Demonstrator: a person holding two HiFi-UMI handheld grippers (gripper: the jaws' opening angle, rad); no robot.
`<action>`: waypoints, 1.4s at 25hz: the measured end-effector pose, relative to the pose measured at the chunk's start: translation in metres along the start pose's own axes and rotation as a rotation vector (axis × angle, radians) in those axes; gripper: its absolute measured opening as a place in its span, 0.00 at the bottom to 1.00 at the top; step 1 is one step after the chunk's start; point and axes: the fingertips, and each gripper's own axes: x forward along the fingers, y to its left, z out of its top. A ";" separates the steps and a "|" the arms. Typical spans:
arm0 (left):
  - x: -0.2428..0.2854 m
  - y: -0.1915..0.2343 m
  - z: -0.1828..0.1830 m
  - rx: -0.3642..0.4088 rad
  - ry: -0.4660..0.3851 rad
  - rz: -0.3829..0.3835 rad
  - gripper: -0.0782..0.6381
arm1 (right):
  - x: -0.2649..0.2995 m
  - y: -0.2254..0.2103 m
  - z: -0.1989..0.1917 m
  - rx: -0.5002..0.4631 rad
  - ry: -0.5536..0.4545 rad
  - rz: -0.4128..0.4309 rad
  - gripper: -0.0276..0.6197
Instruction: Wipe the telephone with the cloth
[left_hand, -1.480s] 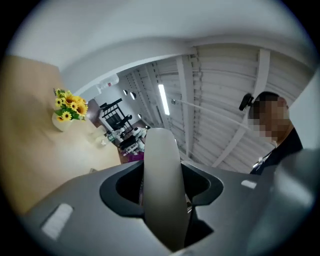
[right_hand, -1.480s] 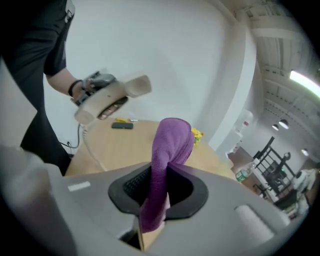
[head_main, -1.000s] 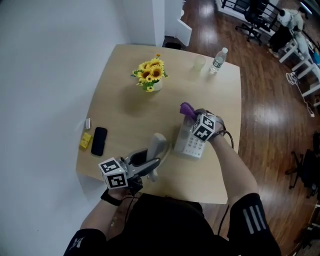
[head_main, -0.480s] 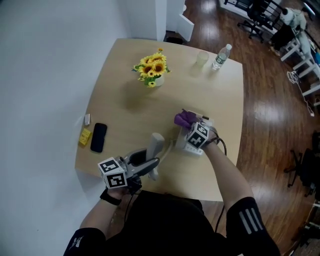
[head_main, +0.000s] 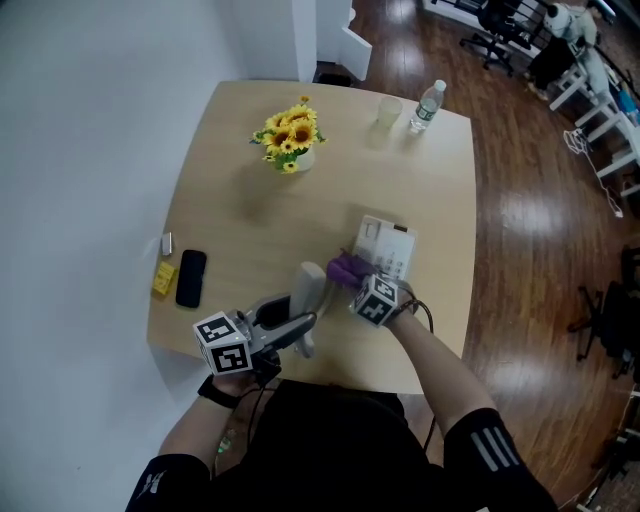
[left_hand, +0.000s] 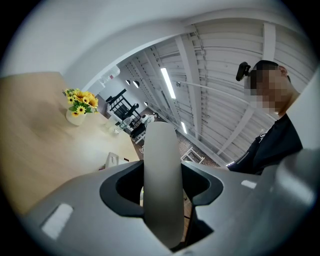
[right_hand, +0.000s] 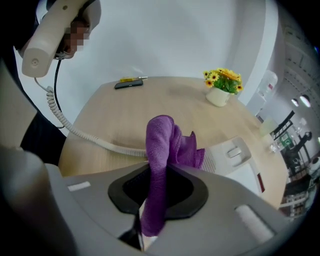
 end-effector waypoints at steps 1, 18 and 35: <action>0.000 -0.001 0.000 0.002 0.008 0.004 0.41 | 0.002 0.007 -0.003 0.003 0.003 0.012 0.14; 0.016 0.011 -0.009 0.020 0.042 0.045 0.41 | -0.019 0.082 -0.029 0.356 -0.105 0.384 0.14; 0.149 0.150 -0.050 0.097 0.319 0.521 0.41 | -0.222 0.024 -0.085 0.727 -0.680 -0.025 0.14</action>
